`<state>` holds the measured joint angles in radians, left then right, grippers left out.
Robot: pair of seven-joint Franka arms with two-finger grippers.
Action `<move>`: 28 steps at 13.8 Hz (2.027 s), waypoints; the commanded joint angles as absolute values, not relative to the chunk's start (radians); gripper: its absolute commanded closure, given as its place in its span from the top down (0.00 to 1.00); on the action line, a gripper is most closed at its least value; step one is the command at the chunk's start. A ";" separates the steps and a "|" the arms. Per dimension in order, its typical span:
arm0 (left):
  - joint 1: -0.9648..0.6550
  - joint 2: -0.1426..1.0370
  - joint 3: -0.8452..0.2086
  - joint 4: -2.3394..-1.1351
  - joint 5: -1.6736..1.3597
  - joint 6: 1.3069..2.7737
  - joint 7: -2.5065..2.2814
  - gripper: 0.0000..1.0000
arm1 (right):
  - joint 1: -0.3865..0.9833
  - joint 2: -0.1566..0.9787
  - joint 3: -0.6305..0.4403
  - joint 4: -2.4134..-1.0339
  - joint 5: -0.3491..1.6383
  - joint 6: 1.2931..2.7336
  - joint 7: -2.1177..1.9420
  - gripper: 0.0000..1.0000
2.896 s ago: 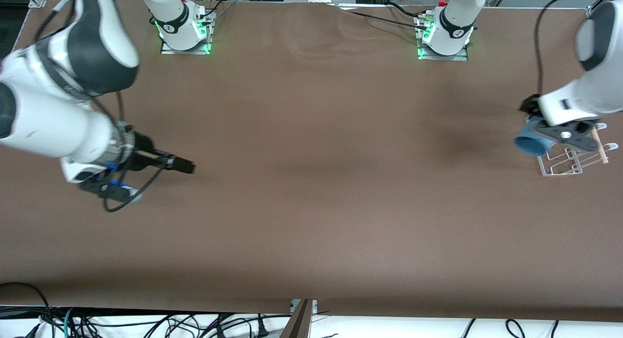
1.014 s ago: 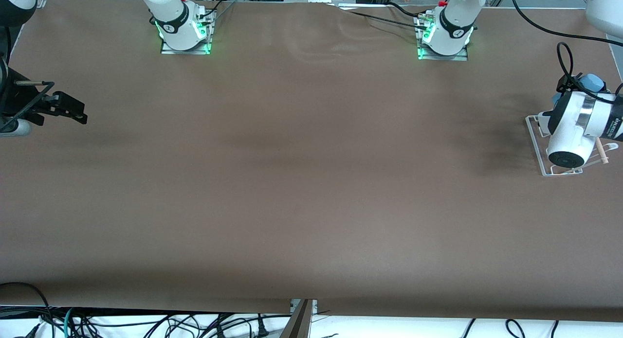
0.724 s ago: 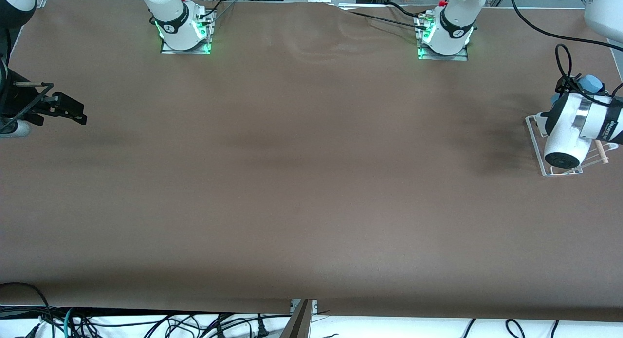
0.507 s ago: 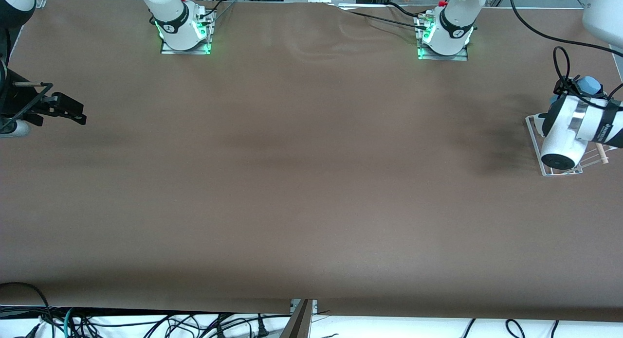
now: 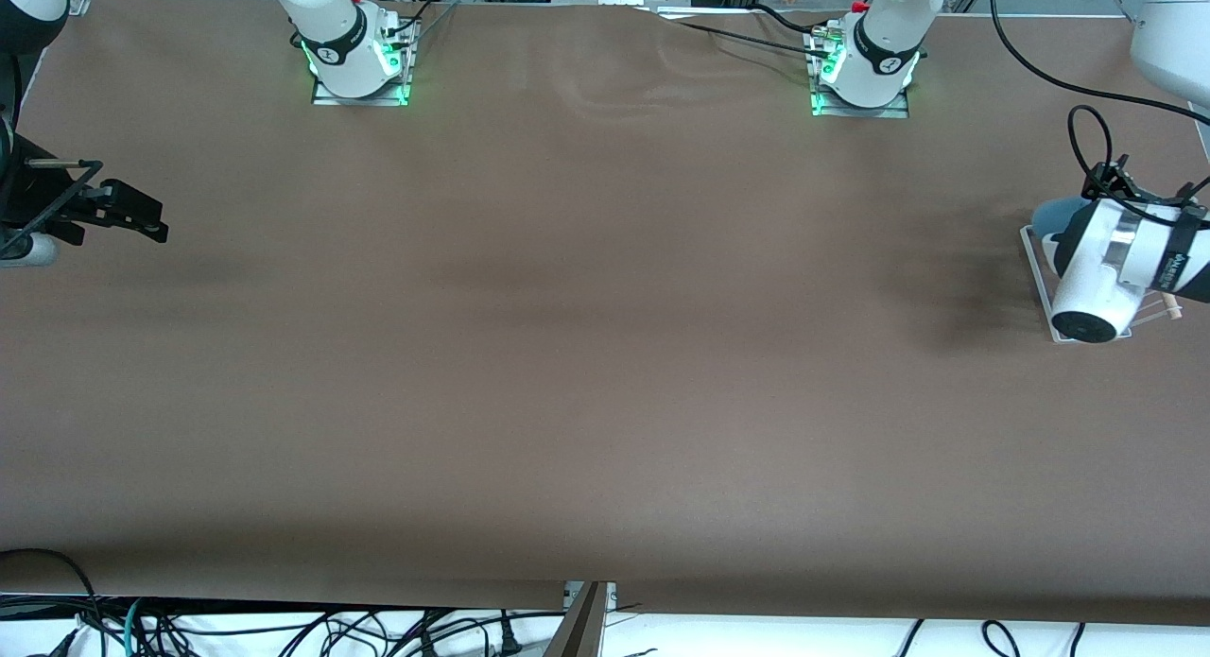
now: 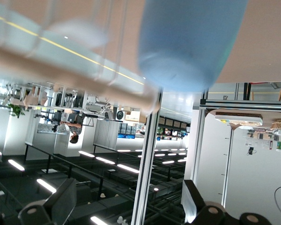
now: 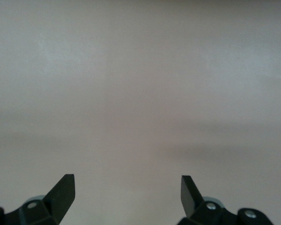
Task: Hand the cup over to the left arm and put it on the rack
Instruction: 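Lower the cup into the rack slot with the left gripper, then open the left gripper and lift it away from the rack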
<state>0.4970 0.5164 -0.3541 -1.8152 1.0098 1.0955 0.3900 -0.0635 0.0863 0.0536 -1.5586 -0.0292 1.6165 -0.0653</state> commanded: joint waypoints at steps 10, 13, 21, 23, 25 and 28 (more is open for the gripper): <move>0.149 0.520 -0.362 -1.108 0.695 0.969 0.241 1.00 | -0.071 0.091 0.058 -1.540 -0.011 1.612 -0.087 1.00; 0.092 0.494 -0.367 -1.057 0.591 1.041 0.140 1.00 | -0.071 0.091 0.058 -1.540 -0.011 1.612 -0.087 1.00; -0.001 0.039 -0.148 -1.542 0.062 1.516 -0.040 1.00 | -0.071 0.092 0.058 -1.540 -0.011 1.612 -0.089 1.00; -0.006 -0.069 -0.115 -1.714 0.009 1.656 -0.037 1.00 | -0.071 0.091 0.058 -1.540 -0.011 1.612 -0.089 1.00; -0.006 -0.138 -0.115 -1.813 0.008 1.750 -0.038 1.00 | -0.071 0.091 0.058 -1.540 -0.011 1.612 -0.089 1.00; 0.006 -0.157 -0.110 -1.821 0.009 1.740 -0.035 1.00 | -0.071 0.091 0.058 -1.540 -0.011 1.612 -0.087 1.00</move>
<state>0.0045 -0.1158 -0.1209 -1.7840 0.0283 1.7280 -0.0303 -0.0631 0.0863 0.0543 -1.5566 -0.0268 1.6167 -0.0734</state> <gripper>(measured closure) 0.000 0.000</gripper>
